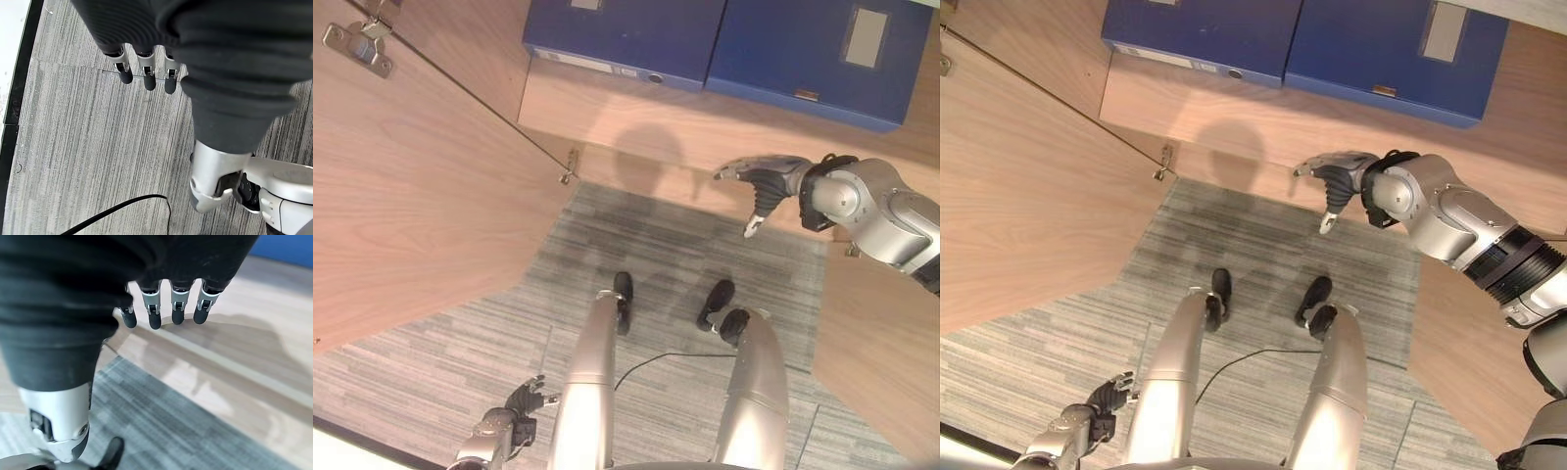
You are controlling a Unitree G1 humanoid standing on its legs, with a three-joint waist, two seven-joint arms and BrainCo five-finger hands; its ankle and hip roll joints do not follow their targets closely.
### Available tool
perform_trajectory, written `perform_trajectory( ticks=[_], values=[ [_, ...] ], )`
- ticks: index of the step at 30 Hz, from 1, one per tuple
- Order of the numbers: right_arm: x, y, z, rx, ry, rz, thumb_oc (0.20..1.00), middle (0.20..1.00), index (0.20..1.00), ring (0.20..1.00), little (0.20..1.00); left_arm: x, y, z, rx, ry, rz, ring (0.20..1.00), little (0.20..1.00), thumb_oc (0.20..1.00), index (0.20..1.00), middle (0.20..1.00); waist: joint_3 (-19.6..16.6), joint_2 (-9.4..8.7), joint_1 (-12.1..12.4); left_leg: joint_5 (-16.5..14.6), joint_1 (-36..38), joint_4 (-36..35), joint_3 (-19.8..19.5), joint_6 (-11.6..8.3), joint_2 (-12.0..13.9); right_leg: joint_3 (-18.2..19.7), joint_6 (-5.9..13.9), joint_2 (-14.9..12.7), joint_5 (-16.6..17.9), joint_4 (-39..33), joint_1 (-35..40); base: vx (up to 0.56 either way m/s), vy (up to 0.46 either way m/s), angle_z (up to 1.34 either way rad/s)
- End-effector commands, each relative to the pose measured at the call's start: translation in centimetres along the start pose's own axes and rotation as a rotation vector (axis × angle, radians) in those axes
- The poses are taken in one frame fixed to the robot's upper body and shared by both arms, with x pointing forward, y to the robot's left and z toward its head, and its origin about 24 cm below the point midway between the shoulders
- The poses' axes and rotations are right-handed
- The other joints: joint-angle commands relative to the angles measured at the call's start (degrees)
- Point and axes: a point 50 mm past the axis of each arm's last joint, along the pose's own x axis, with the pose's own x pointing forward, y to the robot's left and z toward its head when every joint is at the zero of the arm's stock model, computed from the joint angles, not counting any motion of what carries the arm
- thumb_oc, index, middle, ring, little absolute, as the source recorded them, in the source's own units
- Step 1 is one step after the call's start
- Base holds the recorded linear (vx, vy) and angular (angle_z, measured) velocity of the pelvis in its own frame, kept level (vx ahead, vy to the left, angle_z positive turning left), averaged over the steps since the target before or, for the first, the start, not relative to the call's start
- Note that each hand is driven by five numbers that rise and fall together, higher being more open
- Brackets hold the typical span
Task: Put the empty folder in the office cabinet
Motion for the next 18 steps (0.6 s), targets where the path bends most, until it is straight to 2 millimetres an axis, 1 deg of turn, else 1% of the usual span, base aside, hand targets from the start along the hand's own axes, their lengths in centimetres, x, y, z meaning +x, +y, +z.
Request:
perform_trajectory(
  ticks=[1, 2, 4, 6, 8, 9, 10, 11, 12, 13, 14, 16, 17, 18],
  values=[
    [0.5, 4.7, 2.0, 0.019, -0.138, 0.225, 1.000, 1.000, 1.000, 1.000, 1.000, -1.3, 1.8, -3.7, 0.008, 0.113, 0.057, 1.000, 1.000, 1.000, 1.000, 1.000, 3.90, 0.96, 0.36, 0.69, 0.12, -4.16, -1.90, -1.08, 1.16, 1.91, 2.17, -0.52, -2.97, -0.59, 4.15, 0.00, 0.000, 0.00],
    [0.9, 5.0, 2.4, -0.010, -0.141, 0.225, 1.000, 1.000, 1.000, 1.000, 1.000, -1.2, 1.8, -3.2, 0.010, 0.095, 0.067, 1.000, 1.000, 1.000, 1.000, 1.000, 4.02, 0.91, 0.38, 1.00, 0.90, -4.99, -1.79, -1.18, 1.33, 1.73, 2.38, -0.47, -2.55, -1.32, 4.78, 0.00, 0.000, 0.00],
    [1.2, 5.2, 2.5, -0.033, -0.137, 0.226, 1.000, 1.000, 1.000, 1.000, 1.000, -1.1, 1.9, -2.9, 0.013, 0.087, 0.071, 1.000, 1.000, 1.000, 1.000, 1.000, 4.13, 0.85, 0.42, 1.26, 1.50, -5.73, -1.75, -1.24, 1.39, 1.55, 2.56, -0.38, -2.28, -1.93, 5.39, 0.00, 0.000, 0.00],
    [2.3, 6.3, 2.1, -0.089, -0.089, 0.229, 1.000, 1.000, 1.000, 1.000, 1.000, -1.0, 1.9, -1.9, 0.012, 0.055, 0.079, 1.000, 1.000, 1.000, 1.000, 1.000, 4.53, 0.68, 0.46, 1.97, 3.86, -7.94, -1.80, -1.48, 1.78, 0.98, 3.03, -0.02, -1.34, -4.12, 7.60, -0.03, 0.001, -0.06],
    [3.1, 7.1, 2.3, -0.133, -0.077, 0.236, 1.000, 1.000, 1.000, 1.000, 1.000, -0.7, 1.9, -1.5, 0.011, 0.050, 0.088, 1.000, 1.000, 1.000, 1.000, 1.000, 4.62, 0.51, 0.51, 2.19, 5.73, -9.04, -1.79, -1.53, 1.89, 0.58, 3.15, 0.39, -0.95, -5.33, 9.22, -0.01, -0.008, -0.10],
    [3.5, 7.7, 2.4, -0.135, -0.074, 0.248, 1.000, 1.000, 1.000, 1.000, 1.000, -0.6, 2.1, -1.5, 0.005, 0.061, 0.100, 1.000, 1.000, 1.000, 1.000, 1.000, 4.46, 0.30, 0.47, 2.31, 6.97, -9.63, -1.95, -1.58, 1.93, 0.30, 3.26, 0.58, -0.77, -6.09, 10.47, 0.00, -0.046, -0.07],
    [3.9, 8.9, 2.9, -0.141, -0.094, 0.278, 1.000, 1.000, 1.000, 1.000, 1.000, -0.4, 2.1, -1.5, 0.010, 0.075, 0.110, 1.000, 1.000, 1.000, 1.000, 1.000, 4.18, -0.02, 0.48, 2.47, 9.53, -11.14, -2.08, -1.77, 2.07, -0.01, 3.56, 0.98, -0.41, -7.45, 12.69, 0.00, -0.042, -0.02],
    [3.9, 8.9, 2.9, -0.140, -0.095, 0.278, 1.000, 1.000, 1.000, 1.000, 1.000, -0.4, 2.1, -1.5, 0.011, 0.075, 0.110, 1.000, 1.000, 1.000, 1.000, 1.000, 4.35, -0.01, 0.49, 2.54, 9.87, -11.36, -2.09, -1.78, 2.08, -0.08, 3.57, 1.02, -0.34, -7.66, 13.06, 0.01, -0.058, 0.01],
    [4.1, 9.7, 3.0, -0.143, -0.096, 0.298, 1.000, 1.000, 1.000, 1.000, 1.000, -0.3, 2.2, -1.5, 0.022, 0.079, 0.111, 1.000, 1.000, 1.000, 1.000, 1.000, 4.23, -0.24, 0.56, 2.78, 11.75, -12.50, -2.19, -1.95, 2.14, -0.61, 3.84, 1.29, 0.01, -8.86, 15.16, 0.02, -0.083, 0.02],
    [4.5, 11.5, 3.0, -0.147, -0.088, 0.345, 1.000, 1.000, 1.000, 1.000, 1.000, -0.3, 2.2, -1.5, 0.042, 0.085, 0.108, 1.000, 1.000, 1.000, 1.000, 1.000, 4.30, -0.58, 0.66, 3.43, 15.65, -15.19, -2.35, -2.30, 2.23, -1.66, 4.31, 1.92, 0.71, -11.51, 19.14, 0.02, -0.083, 0.05],
    [4.5, 11.5, 3.1, -0.147, -0.088, 0.345, 1.000, 1.000, 1.000, 1.000, 1.000, -0.3, 2.2, -1.5, 0.043, 0.085, 0.109, 1.000, 1.000, 1.000, 1.000, 1.000, 4.46, -0.57, 0.67, 3.49, 15.90, -15.33, -2.37, -2.31, 2.23, -1.73, 4.31, 1.96, 0.77, -11.66, 19.42, 0.02, -0.093, 0.04],
    [5.2, 14.2, 2.2, -0.144, -0.025, 0.405, 1.000, 1.000, 1.000, 1.000, 1.000, -0.1, 2.0, -1.1, 0.060, 0.073, 0.103, 1.000, 1.000, 1.000, 1.000, 1.000, 4.58, -0.84, 1.03, 4.65, 20.09, -18.82, -2.64, -2.81, 2.26, -2.59, 4.74, 2.74, 1.92, -15.70, 23.91, 0.01, -0.101, 0.05],
    [5.9, 16.7, 1.9, -0.094, 0.019, 0.449, 1.000, 1.000, 1.000, 1.000, 1.000, 0.0, 1.6, -0.8, 0.075, 0.059, 0.087, 1.000, 1.000, 1.000, 1.000, 1.000, 4.73, -0.85, 1.37, 6.04, 23.91, -22.37, -2.90, -3.25, 2.42, -3.26, 4.93, 3.62, 2.90, -19.17, 27.72, 0.01, -0.092, 0.04],
    [5.9, 16.7, 1.9, -0.094, 0.019, 0.449, 1.000, 1.000, 1.000, 1.000, 1.000, 0.0, 1.6, -0.8, 0.075, 0.059, 0.087, 1.000, 1.000, 1.000, 1.000, 1.000, 4.73, -0.85, 1.37, 6.04, 23.91, -22.37, -2.90, -3.25, 2.42, -3.26, 4.93, 3.62, 2.90, -19.17, 27.72, 0.05, -0.202, 0.03]
  ],
)
